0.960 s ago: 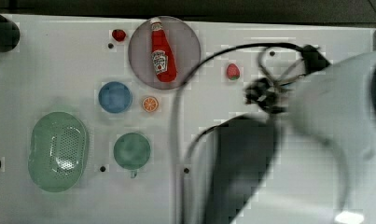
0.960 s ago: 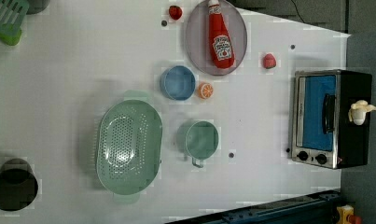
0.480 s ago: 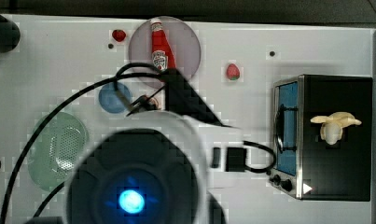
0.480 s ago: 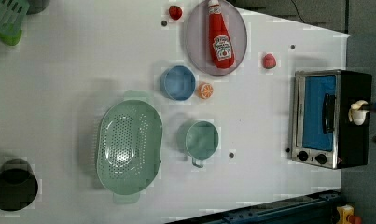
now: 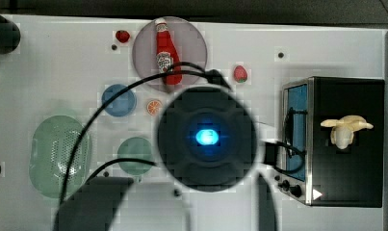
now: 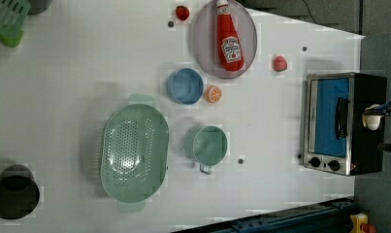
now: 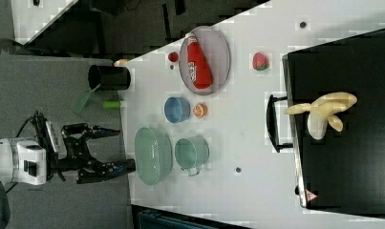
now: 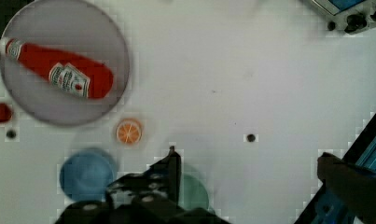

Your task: Pick banana from table and place on oven.

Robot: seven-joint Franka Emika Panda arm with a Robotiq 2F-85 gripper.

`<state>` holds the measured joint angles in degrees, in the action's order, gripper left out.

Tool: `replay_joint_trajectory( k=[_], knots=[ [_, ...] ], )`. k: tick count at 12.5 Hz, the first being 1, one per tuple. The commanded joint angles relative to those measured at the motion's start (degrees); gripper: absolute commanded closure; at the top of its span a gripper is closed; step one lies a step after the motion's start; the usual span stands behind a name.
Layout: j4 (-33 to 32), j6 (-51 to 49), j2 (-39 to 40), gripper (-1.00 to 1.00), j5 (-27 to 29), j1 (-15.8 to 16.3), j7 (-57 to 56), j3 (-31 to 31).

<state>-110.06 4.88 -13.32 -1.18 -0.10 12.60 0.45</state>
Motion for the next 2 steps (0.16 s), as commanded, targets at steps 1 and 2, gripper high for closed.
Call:
replay_joint_trajectory(
  k=[1, 2],
  knots=[
    [0.8, -0.6, -2.4, -1.0, -0.2, -0.4, 2.7, -0.3],
    [0.9, -0.6, -2.4, -1.0, -0.2, -0.4, 2.7, -0.3]
  ],
)
